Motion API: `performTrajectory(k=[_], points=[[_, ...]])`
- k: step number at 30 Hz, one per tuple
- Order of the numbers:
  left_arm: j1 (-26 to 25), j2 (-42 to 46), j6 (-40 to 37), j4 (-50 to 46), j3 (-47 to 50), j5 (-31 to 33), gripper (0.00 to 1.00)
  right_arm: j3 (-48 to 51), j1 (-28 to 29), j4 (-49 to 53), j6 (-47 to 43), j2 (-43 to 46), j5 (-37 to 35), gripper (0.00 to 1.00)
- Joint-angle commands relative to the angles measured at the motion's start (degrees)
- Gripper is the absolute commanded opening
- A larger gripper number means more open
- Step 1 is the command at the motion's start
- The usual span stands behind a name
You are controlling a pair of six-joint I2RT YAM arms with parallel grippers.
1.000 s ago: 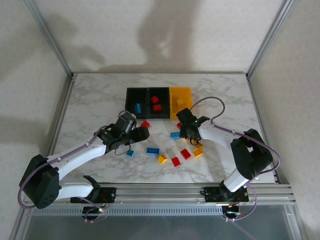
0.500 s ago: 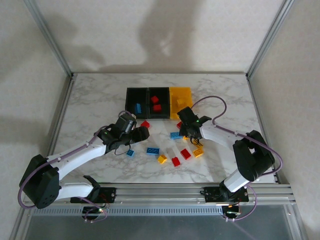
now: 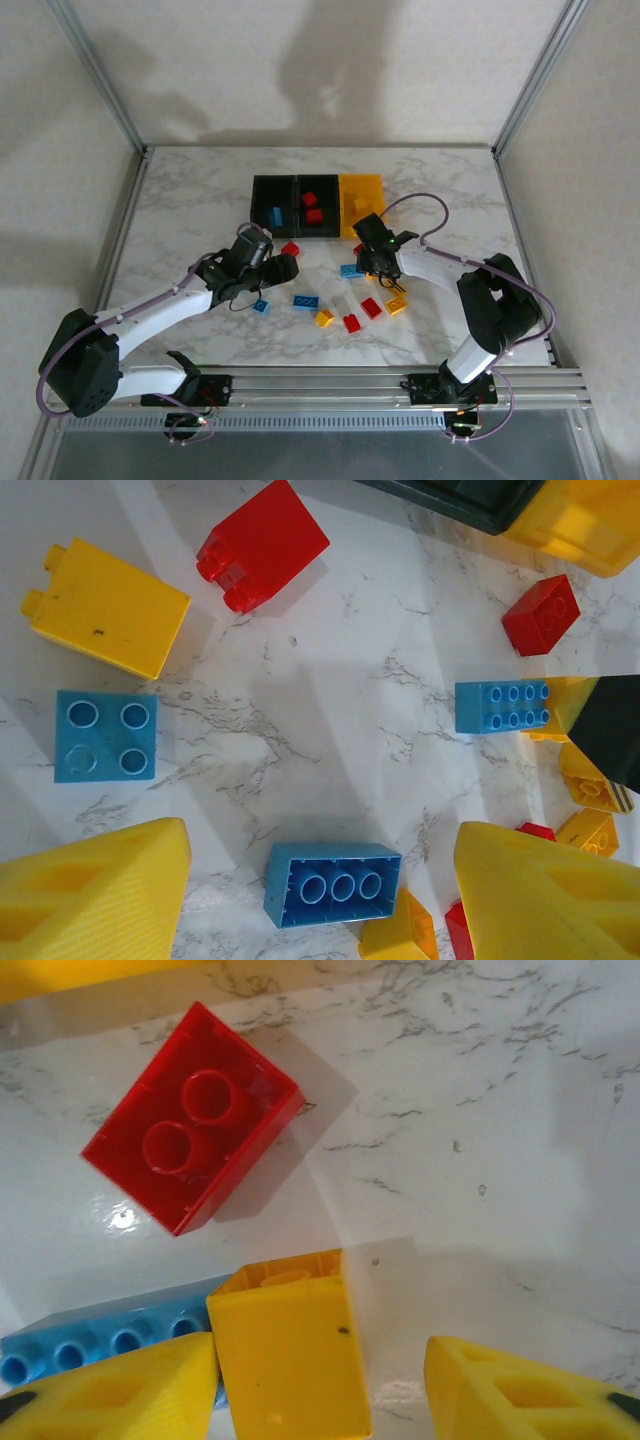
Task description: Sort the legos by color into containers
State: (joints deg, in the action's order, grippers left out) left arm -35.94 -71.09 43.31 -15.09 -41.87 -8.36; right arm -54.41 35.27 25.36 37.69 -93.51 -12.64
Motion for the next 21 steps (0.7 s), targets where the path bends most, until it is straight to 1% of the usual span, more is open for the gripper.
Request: performTrajectory(k=[1, 4, 6, 8, 11, 12, 13, 15, 21], points=[[-0.6, 0.1, 0.0, 0.0, 0.6, 0.7, 0.70, 0.8, -1.5, -0.6, -0.1, -0.4, 0.4, 0.53], [-0.6, -0.2, 0.0, 0.1, 0.6, 0.7, 0.70, 1.4, -2.2, -1.1, -0.3, 0.2, 0.8, 0.50], [-0.5, -0.4, 0.2, 0.4, 0.6, 0.6, 0.70, 1.8, -2.6, -1.7, -0.7, 0.1, 1.6, 0.50], [-0.5, -0.5, 0.2, 0.5, 0.6, 0.5, 0.70, 1.9, -3.0, -1.9, -1.0, -0.5, 2.1, 0.52], [-0.6, -0.6, 0.2, 0.4, 0.3, 0.5, 0.70, 1.9, -3.3, -2.8, -1.3, -1.7, 2.6, 0.51], [-0.6, -0.5, 0.2, 0.4, 0.3, 0.5, 0.70, 1.7, -3.4, -2.9, -1.3, -2.0, 2.6, 0.47], [-0.6, -0.4, 0.1, 0.2, 0.3, 0.6, 0.70, 1.5, -3.4, -3.0, -1.4, -2.3, 2.6, 0.40], [-0.6, -0.2, 0.2, 0.1, 0.4, 0.9, 0.70, 1.1, -3.4, -2.5, -1.4, -2.1, 2.6, 0.32], [-0.6, 0.2, 0.6, 0.8, 0.3, 1.2, 0.70, 0.3, -3.3, 0.7, -1.2, 3.4, 1.0, 0.24]])
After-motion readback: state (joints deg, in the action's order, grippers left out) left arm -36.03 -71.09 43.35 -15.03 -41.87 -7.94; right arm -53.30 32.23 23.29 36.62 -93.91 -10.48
